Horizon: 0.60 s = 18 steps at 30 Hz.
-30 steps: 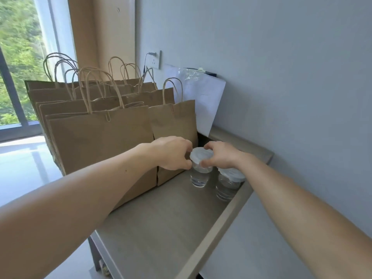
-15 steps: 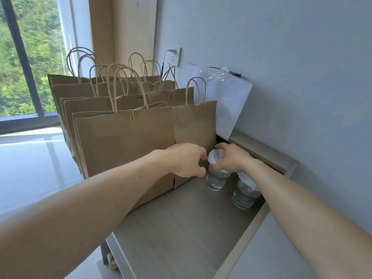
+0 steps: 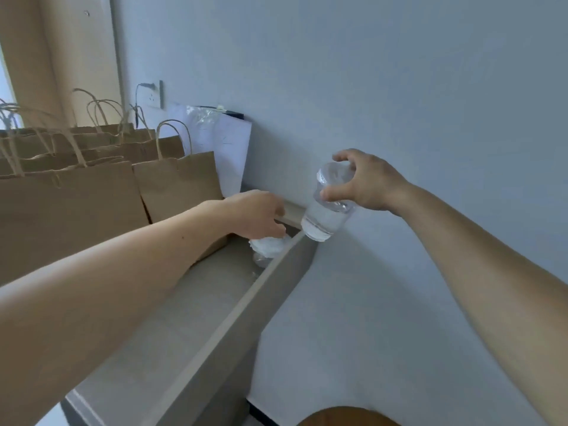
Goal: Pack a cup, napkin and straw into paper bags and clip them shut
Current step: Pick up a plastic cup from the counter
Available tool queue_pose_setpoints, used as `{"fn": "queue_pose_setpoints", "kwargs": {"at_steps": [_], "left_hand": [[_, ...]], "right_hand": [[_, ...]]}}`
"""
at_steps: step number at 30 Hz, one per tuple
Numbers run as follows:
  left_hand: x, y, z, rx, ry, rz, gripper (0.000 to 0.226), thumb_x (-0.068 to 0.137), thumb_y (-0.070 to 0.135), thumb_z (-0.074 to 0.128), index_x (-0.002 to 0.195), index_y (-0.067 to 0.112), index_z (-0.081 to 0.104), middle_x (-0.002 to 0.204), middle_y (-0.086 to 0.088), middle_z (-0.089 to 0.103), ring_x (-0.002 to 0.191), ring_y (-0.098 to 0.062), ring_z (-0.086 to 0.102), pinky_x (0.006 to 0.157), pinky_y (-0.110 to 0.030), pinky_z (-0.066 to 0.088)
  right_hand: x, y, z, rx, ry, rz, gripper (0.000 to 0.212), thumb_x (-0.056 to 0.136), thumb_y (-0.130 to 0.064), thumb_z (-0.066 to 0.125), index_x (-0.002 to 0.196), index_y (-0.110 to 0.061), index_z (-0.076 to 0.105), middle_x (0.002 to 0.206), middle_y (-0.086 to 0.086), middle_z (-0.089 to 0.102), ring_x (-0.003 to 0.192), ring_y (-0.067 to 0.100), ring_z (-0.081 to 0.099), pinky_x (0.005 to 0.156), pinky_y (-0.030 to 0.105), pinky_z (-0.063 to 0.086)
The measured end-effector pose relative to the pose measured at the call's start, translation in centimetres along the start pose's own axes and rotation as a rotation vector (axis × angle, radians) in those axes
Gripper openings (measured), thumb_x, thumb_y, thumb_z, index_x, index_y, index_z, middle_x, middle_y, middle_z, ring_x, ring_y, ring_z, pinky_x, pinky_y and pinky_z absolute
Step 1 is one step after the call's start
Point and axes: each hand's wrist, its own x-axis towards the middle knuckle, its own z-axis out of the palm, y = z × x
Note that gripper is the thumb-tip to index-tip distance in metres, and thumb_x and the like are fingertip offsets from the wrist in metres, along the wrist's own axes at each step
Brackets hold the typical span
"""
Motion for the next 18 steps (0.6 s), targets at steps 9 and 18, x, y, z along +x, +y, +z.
{"fn": "queue_pose_setpoints", "kwargs": {"at_steps": [9, 18], "left_hand": [[2.2, 20.0, 9.9, -0.085, -0.164, 0.181, 0.052, 0.091, 0.044, 0.061, 0.137, 0.020, 0.053, 0.137, 0.000, 0.055, 0.123, -0.024, 0.052, 0.102, -0.035, 0.043], [-2.3, 31.6, 27.8, -0.134, -0.554, 0.249, 0.054, 0.091, 0.040, 0.063, 0.139, 0.021, 0.050, 0.140, 0.002, 0.054, 0.125, -0.021, 0.052, 0.103, -0.035, 0.042]], "right_hand": [[-17.9, 16.9, -5.2, -0.139, -0.094, 0.298, 0.091, 0.054, -0.065, 0.077, 0.136, -0.043, 0.044, 0.133, -0.009, 0.050, 0.107, 0.016, 0.052, 0.085, 0.036, 0.045], [-32.5, 30.7, 1.5, -0.114, -0.316, 0.534, 0.097, 0.057, -0.061, 0.075, 0.142, -0.041, 0.036, 0.138, -0.004, 0.043, 0.120, 0.021, 0.051, 0.082, 0.033, 0.041]]}}
